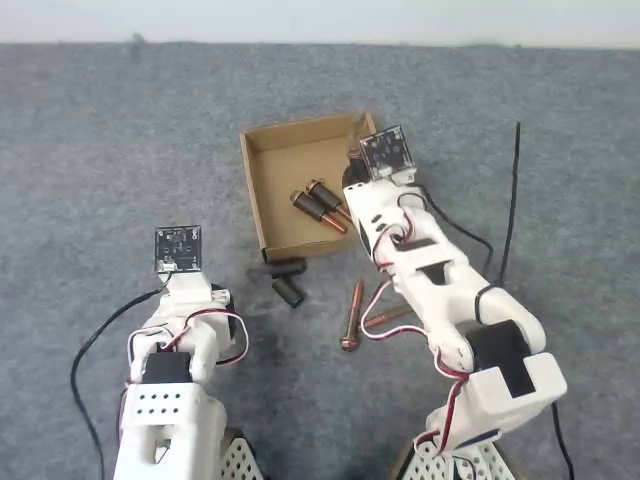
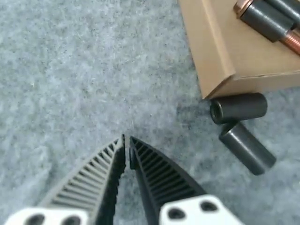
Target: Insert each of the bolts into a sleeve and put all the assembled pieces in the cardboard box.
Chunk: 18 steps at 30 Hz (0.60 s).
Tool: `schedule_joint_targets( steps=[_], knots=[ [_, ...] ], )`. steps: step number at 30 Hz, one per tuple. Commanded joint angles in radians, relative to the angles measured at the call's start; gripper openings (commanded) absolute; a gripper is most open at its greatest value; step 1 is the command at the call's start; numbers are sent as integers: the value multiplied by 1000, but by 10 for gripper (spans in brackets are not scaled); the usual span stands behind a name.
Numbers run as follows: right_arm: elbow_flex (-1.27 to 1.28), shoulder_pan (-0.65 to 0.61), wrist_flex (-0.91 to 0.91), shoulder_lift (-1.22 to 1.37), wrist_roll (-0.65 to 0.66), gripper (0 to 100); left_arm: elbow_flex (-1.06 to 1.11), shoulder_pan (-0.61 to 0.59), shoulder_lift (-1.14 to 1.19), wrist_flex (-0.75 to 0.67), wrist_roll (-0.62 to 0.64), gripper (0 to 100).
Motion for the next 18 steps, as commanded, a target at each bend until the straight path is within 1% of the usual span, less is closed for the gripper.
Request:
schedule_joint_targets(
  steps=[1,7,15,18],
  knots=[
    [-114,5,93,-19,12,6,-56,-9,5,3,-8,11],
    [-183,5,288,-19,12,6,-56,-11,5,3,-8,11],
    [-281,4,472,-15,12,6,-56,-12,5,3,-8,11],
    [-353,-12,539,38,12,6,-56,-12,5,3,-8,11]
  ],
)
